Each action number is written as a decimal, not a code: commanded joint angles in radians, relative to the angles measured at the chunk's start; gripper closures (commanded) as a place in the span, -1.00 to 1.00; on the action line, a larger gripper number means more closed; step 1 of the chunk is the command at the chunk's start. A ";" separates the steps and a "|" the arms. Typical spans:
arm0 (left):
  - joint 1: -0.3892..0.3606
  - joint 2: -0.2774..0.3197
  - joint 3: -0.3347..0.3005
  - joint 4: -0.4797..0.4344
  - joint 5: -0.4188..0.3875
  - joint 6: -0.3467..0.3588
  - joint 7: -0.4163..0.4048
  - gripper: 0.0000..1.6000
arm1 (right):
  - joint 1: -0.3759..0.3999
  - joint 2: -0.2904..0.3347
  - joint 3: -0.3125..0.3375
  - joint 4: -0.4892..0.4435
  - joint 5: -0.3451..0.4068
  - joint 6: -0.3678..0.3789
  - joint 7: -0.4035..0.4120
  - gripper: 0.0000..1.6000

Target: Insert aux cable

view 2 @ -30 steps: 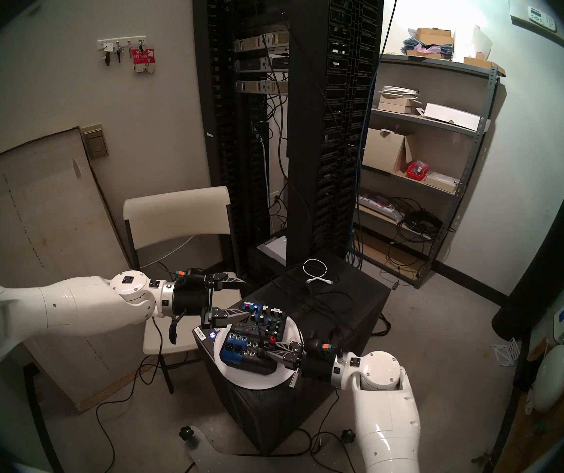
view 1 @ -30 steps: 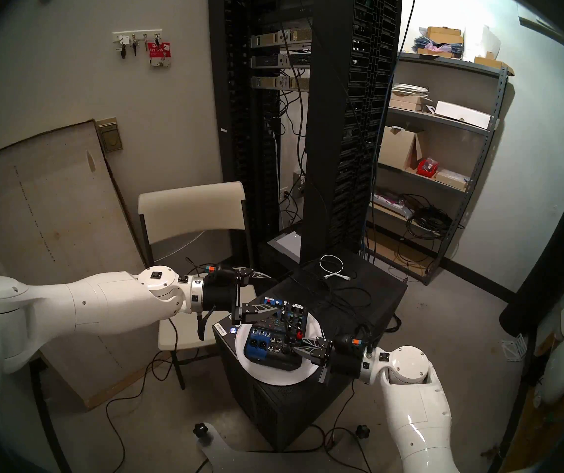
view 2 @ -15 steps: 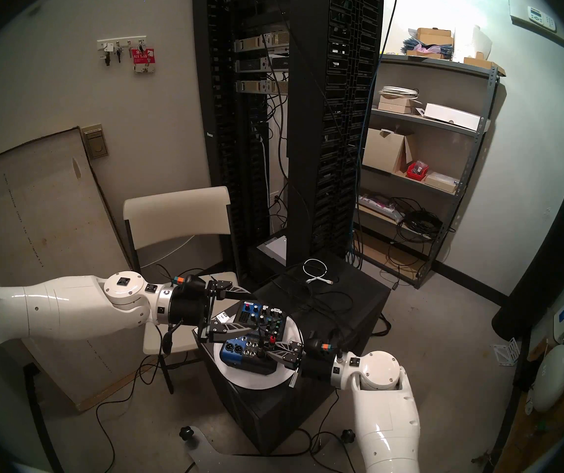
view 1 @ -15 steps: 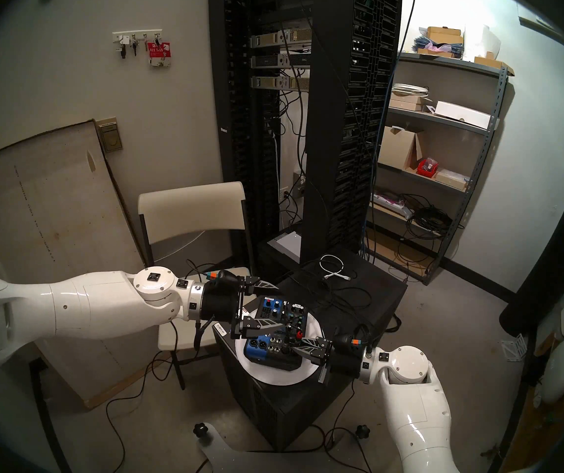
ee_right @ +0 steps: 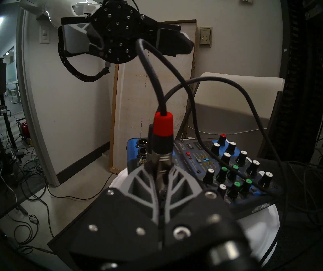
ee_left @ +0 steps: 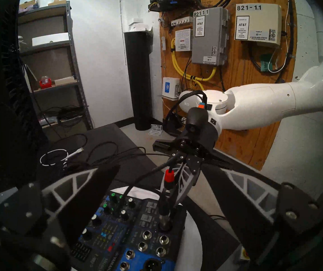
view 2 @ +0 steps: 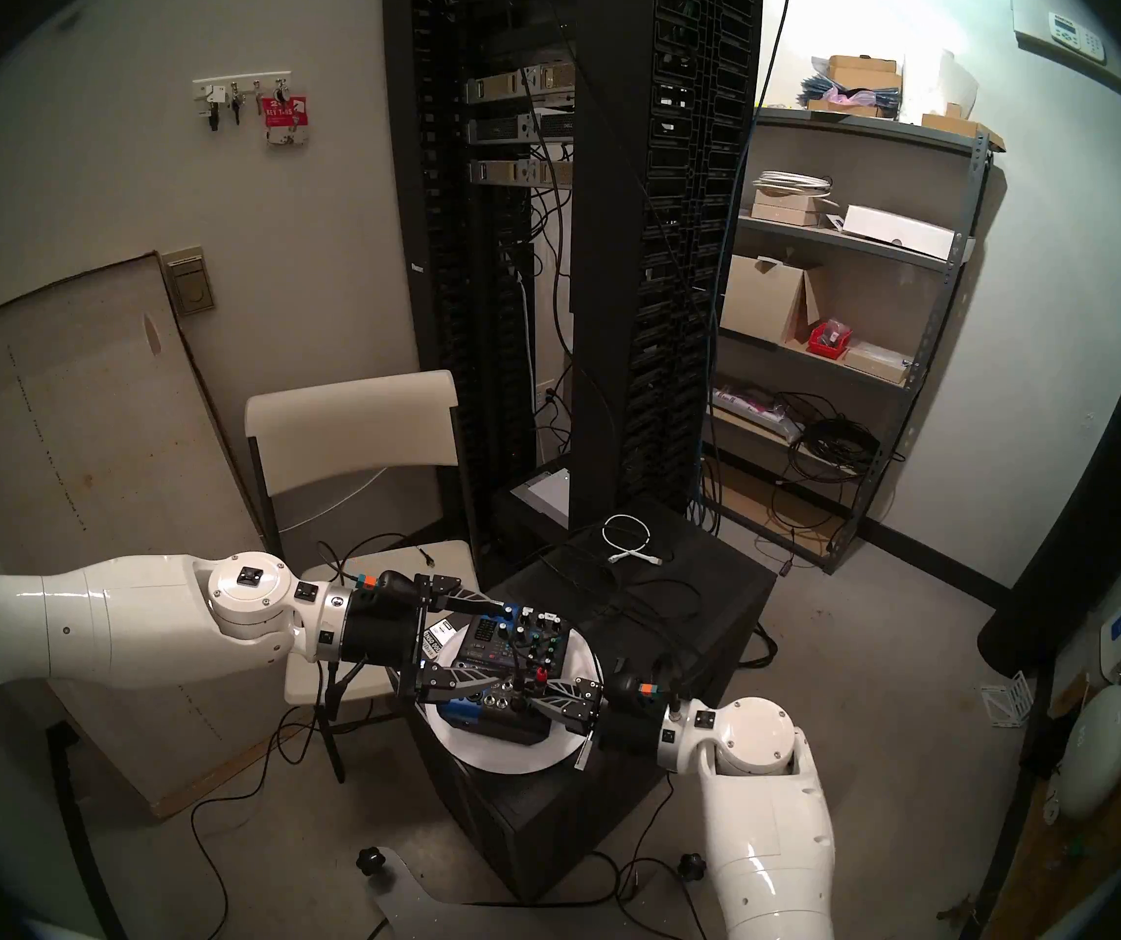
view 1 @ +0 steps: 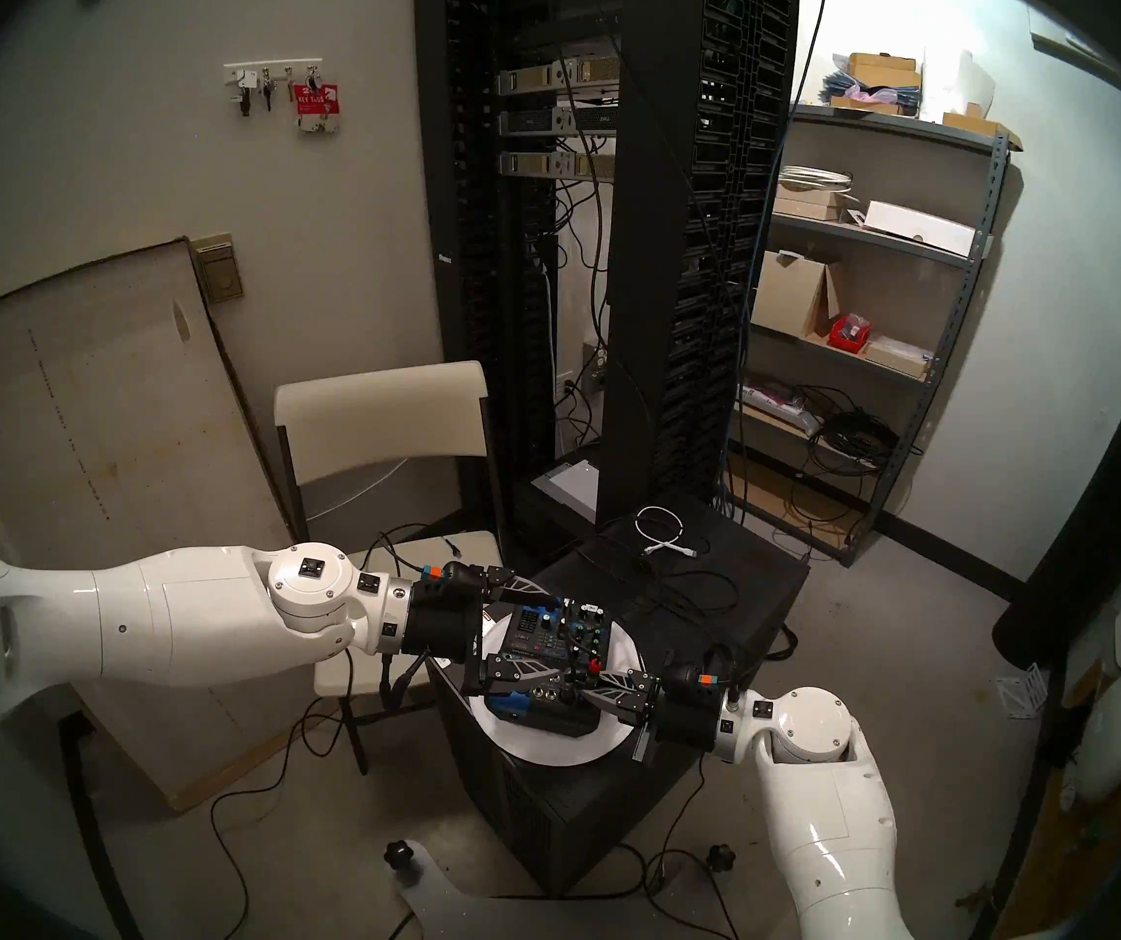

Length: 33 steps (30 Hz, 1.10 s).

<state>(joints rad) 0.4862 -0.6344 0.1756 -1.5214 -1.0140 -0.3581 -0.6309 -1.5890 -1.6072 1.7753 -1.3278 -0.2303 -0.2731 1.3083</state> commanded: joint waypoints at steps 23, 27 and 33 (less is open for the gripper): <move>-0.002 0.044 -0.013 -0.074 -0.030 0.003 0.047 -0.79 | 0.007 -0.003 -0.001 -0.012 0.004 0.011 0.007 1.00; -0.008 0.070 -0.013 -0.115 -0.031 0.007 0.051 -0.76 | 0.007 -0.003 -0.001 -0.011 0.004 0.012 0.008 1.00; 0.002 0.126 -0.003 -0.176 -0.041 0.012 0.070 -0.76 | 0.006 -0.004 0.001 -0.010 0.003 0.013 0.006 1.00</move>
<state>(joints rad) 0.4949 -0.5707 0.1798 -1.6311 -1.0416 -0.3439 -0.5704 -1.5870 -1.6077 1.7761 -1.3287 -0.2319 -0.2602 1.3142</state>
